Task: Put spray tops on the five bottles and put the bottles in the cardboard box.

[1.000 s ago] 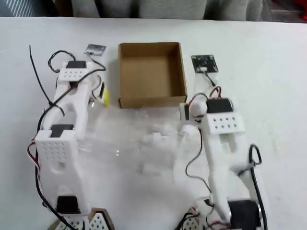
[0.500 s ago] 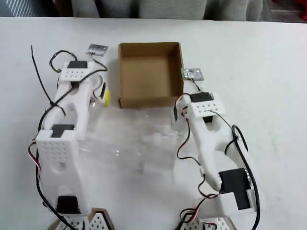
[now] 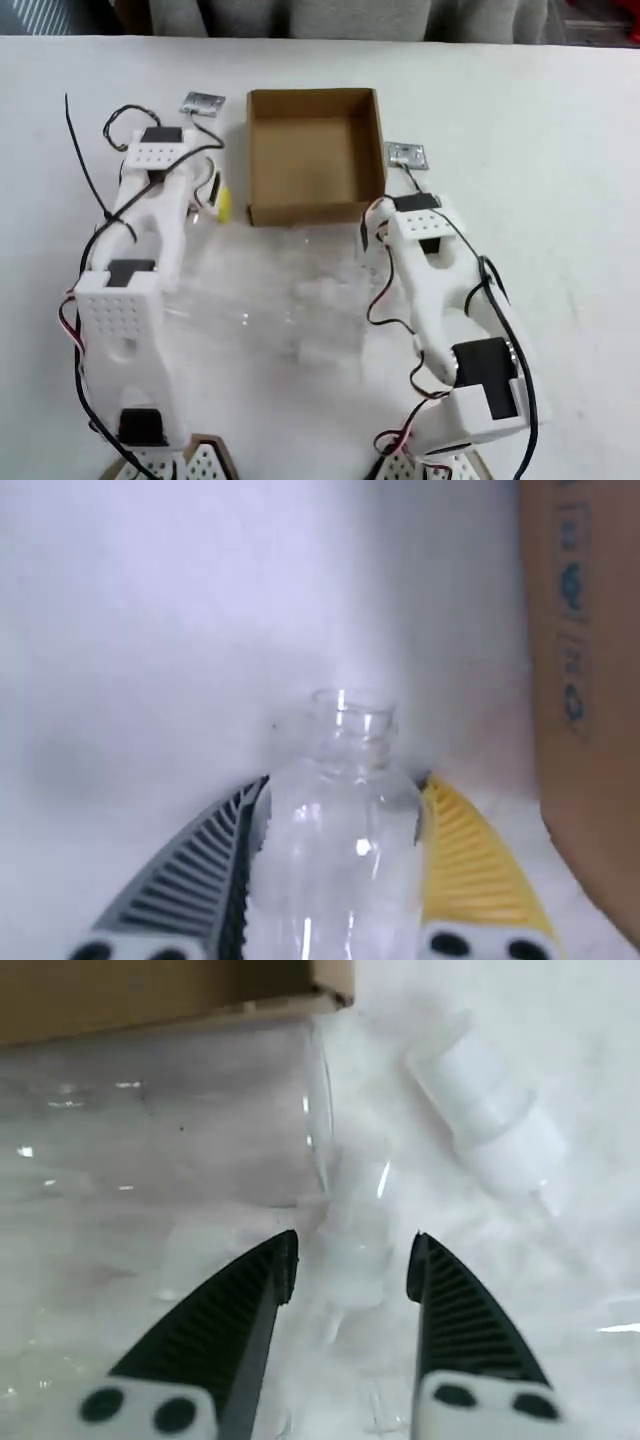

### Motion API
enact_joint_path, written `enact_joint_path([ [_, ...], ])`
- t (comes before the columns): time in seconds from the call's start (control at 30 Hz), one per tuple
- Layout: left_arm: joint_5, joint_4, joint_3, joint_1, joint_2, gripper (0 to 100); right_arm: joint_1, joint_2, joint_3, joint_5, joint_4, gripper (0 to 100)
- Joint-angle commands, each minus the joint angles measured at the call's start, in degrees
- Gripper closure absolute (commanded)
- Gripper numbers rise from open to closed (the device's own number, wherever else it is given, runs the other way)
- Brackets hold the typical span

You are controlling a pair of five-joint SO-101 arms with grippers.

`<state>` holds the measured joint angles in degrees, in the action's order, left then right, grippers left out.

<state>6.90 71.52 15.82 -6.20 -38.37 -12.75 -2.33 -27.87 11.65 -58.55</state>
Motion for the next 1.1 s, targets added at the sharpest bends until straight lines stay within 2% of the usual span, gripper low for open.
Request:
enact_joint_path([
  [0.0,0.62,0.62,1.76,2.07,2.51,98,0.48,0.40,2.20,1.23,1.10,84.8],
  [0.43,0.35,0.53,1.93,2.51,2.42,98,0.66,0.04,0.53,1.58,1.36,85.0],
  [0.8,0.26,-0.26,1.67,2.51,2.42,98,1.01,-7.78,5.19,1.58,0.48,85.2],
  [1.0,0.26,-0.18,1.67,2.51,2.42,98,1.01,-7.87,5.27,1.32,0.57,97.4],
  [1.07,0.18,-0.18,1.67,2.51,2.42,98,1.01,-7.78,5.27,1.05,0.40,98.2],
])
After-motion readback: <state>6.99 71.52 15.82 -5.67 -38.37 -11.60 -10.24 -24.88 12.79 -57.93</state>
